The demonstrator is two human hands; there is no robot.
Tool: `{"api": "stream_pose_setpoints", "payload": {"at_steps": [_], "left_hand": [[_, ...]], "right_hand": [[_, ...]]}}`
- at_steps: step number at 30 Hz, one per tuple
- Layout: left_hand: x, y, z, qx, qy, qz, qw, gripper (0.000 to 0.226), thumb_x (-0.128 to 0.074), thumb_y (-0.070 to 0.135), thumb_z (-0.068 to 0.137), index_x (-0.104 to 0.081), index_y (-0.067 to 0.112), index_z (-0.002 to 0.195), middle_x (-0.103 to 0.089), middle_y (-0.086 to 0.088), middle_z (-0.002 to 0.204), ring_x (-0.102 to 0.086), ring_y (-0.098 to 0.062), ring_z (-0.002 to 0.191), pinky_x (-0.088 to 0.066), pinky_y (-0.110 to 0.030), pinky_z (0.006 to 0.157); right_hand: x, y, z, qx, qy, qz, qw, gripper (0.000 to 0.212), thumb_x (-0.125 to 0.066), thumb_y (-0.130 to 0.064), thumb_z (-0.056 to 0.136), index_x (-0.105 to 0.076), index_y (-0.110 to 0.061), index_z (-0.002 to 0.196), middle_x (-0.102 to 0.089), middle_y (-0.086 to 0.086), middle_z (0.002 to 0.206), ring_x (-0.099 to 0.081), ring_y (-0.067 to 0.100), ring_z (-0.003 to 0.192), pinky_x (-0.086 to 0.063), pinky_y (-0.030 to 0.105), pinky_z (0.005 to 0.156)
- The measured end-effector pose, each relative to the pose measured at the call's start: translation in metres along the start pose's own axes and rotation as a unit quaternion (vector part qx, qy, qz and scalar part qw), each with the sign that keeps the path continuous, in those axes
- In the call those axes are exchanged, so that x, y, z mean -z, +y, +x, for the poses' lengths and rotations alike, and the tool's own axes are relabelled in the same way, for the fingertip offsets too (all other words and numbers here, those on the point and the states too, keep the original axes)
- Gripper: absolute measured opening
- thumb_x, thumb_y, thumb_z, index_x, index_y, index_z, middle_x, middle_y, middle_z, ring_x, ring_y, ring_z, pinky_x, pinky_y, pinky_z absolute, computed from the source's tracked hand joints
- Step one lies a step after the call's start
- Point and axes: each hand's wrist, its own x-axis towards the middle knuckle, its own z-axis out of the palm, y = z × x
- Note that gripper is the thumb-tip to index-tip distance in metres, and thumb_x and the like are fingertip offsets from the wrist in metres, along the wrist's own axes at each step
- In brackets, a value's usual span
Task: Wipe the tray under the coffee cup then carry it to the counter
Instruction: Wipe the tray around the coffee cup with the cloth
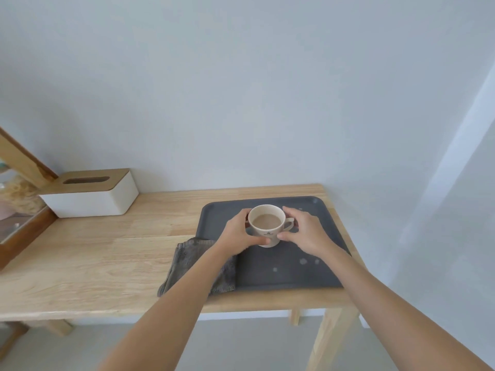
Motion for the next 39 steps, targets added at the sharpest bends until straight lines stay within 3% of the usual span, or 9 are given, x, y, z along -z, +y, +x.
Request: {"api": "stream_pose_setpoints", "payload": {"at_steps": [5,14,22,27,31,33,35,37,39], "left_hand": [[0.001,-0.004,0.006,-0.016,0.012,-0.014,1.0,0.079,-0.09,0.034,0.053,-0.052,0.025,0.121,-0.063,0.011,0.116,-0.058,-0.009,0.109,-0.046,-0.024,0.09],[0.064,-0.03,0.036,-0.026,0.021,-0.012,0.999,0.086,-0.091,0.041,0.047,-0.053,0.022,0.121,-0.064,0.008,0.118,-0.059,-0.01,0.11,-0.049,-0.032,0.094],[0.114,-0.061,0.058,-0.011,0.015,-0.008,1.0,0.078,-0.092,0.028,0.05,-0.055,0.019,0.118,-0.064,0.006,0.114,-0.061,-0.012,0.103,-0.048,-0.022,0.079],[0.122,-0.076,0.065,-0.003,0.006,-0.014,1.0,0.078,-0.092,0.027,0.049,-0.054,0.018,0.117,-0.064,0.004,0.115,-0.061,-0.016,0.105,-0.051,-0.029,0.084],[0.121,-0.08,0.064,-0.005,0.002,-0.031,0.999,0.078,-0.092,0.025,0.053,-0.053,0.017,0.12,-0.063,0.003,0.117,-0.061,-0.016,0.106,-0.05,-0.024,0.08],[0.121,-0.081,0.062,-0.005,-0.003,-0.038,0.999,0.08,-0.091,0.026,0.054,-0.052,0.018,0.124,-0.062,0.003,0.12,-0.06,-0.017,0.111,-0.05,-0.027,0.085],[0.121,-0.082,0.057,-0.005,-0.01,-0.032,0.999,0.087,-0.09,0.03,0.056,-0.047,0.018,0.13,-0.06,0.002,0.126,-0.056,-0.017,0.118,-0.048,-0.033,0.095],[0.121,-0.084,0.048,-0.01,-0.001,-0.008,1.0,0.092,-0.086,0.031,0.062,-0.038,0.015,0.139,-0.051,-0.001,0.138,-0.047,-0.017,0.129,-0.04,-0.038,0.107],[0.121,-0.087,0.035,-0.01,0.039,0.017,0.999,0.087,-0.079,0.025,0.072,-0.031,0.012,0.144,-0.041,-0.003,0.147,-0.038,-0.017,0.136,-0.033,-0.035,0.11]], "right_hand": [[-0.004,-0.002,0.011,0.027,0.009,0.009,1.0,0.064,-0.083,-0.016,0.063,-0.06,-0.028,0.121,-0.07,-0.01,0.108,-0.062,0.01,0.104,-0.051,0.037,0.094],[-0.035,-0.045,0.054,0.044,0.002,0.03,0.999,0.062,-0.083,-0.017,0.06,-0.062,-0.03,0.118,-0.071,-0.01,0.107,-0.064,0.011,0.101,-0.051,0.036,0.093],[-0.082,-0.072,0.1,0.041,-0.001,0.047,0.998,0.065,-0.085,-0.013,0.059,-0.062,-0.022,0.12,-0.07,-0.003,0.114,-0.063,0.017,0.107,-0.049,0.042,0.096],[-0.097,-0.071,0.111,0.03,-0.006,0.047,0.998,0.065,-0.085,-0.013,0.059,-0.062,-0.021,0.12,-0.071,-0.003,0.112,-0.063,0.017,0.106,-0.049,0.043,0.096],[-0.098,-0.074,0.109,0.017,-0.013,0.035,0.999,0.063,-0.083,-0.015,0.063,-0.061,-0.024,0.121,-0.07,-0.002,0.112,-0.063,0.02,0.107,-0.049,0.035,0.092],[-0.098,-0.079,0.103,0.005,-0.02,0.013,1.0,0.071,-0.08,-0.018,0.069,-0.05,-0.02,0.133,-0.059,0.002,0.132,-0.052,0.025,0.125,-0.041,0.029,0.098],[-0.102,-0.083,0.085,-0.025,0.006,0.004,1.0,0.081,-0.076,-0.023,0.075,-0.032,-0.015,0.143,-0.036,0.006,0.148,-0.032,0.026,0.139,-0.028,0.031,0.107],[-0.112,-0.082,0.055,-0.038,0.059,-0.009,0.998,0.073,-0.07,-0.028,0.08,-0.032,-0.019,0.141,-0.032,0.009,0.145,-0.029,0.03,0.136,-0.027,0.034,0.108],[-0.124,-0.08,0.022,-0.063,0.078,-0.131,0.986,0.066,-0.062,-0.044,0.083,-0.036,-0.019,0.138,-0.036,0.01,0.138,-0.033,0.032,0.126,-0.03,0.039,0.104]]}}
